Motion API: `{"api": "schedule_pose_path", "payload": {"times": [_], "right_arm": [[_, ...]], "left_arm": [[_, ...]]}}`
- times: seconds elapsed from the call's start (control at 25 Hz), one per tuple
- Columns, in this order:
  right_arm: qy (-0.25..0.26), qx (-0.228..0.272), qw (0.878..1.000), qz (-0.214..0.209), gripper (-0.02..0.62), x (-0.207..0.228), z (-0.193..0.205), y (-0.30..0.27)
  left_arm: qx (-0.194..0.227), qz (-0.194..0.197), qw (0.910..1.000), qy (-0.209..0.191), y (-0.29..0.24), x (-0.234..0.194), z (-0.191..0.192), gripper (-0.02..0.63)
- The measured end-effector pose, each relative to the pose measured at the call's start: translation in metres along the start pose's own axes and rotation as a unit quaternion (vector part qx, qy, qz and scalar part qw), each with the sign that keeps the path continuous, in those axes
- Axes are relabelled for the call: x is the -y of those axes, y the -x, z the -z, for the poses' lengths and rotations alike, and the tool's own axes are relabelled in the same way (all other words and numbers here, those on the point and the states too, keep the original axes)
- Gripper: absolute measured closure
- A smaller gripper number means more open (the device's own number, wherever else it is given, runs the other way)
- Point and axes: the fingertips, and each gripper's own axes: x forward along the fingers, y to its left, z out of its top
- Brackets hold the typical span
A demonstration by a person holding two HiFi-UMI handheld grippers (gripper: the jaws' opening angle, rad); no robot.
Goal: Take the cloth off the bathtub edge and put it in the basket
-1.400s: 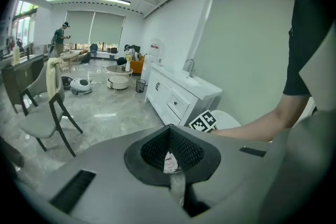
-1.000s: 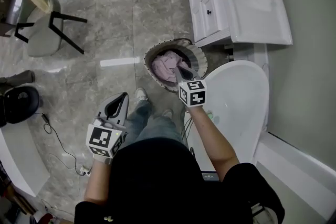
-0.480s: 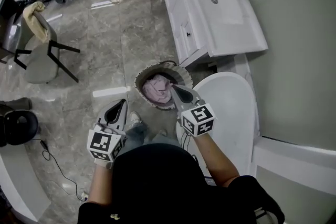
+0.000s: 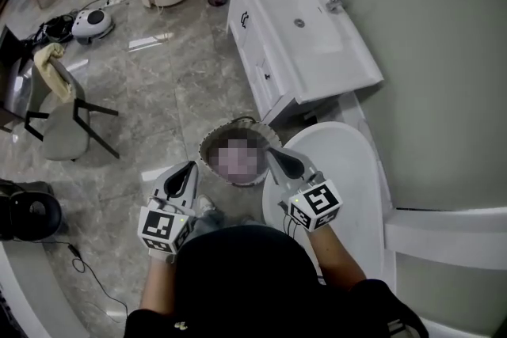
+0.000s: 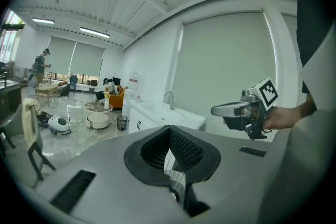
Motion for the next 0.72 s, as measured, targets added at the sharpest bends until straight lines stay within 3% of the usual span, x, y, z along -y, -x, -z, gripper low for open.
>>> {"api": "schedule_pose_path", "payload": {"times": [0.24,0.72], "right_arm": [[0.013,0.021,1.0,0.004,0.6,0.011,-0.013,0.028],[0.005,0.031,0.999,0.019,0.6,0.022,-0.005,0.059]], "left_arm": [[0.01,0.015,0.9996,-0.02,-0.009,0.021,-0.021,0.6],[0.021,0.024,0.999,-0.03,-0.009,0.054,-0.028,0.6]]}}
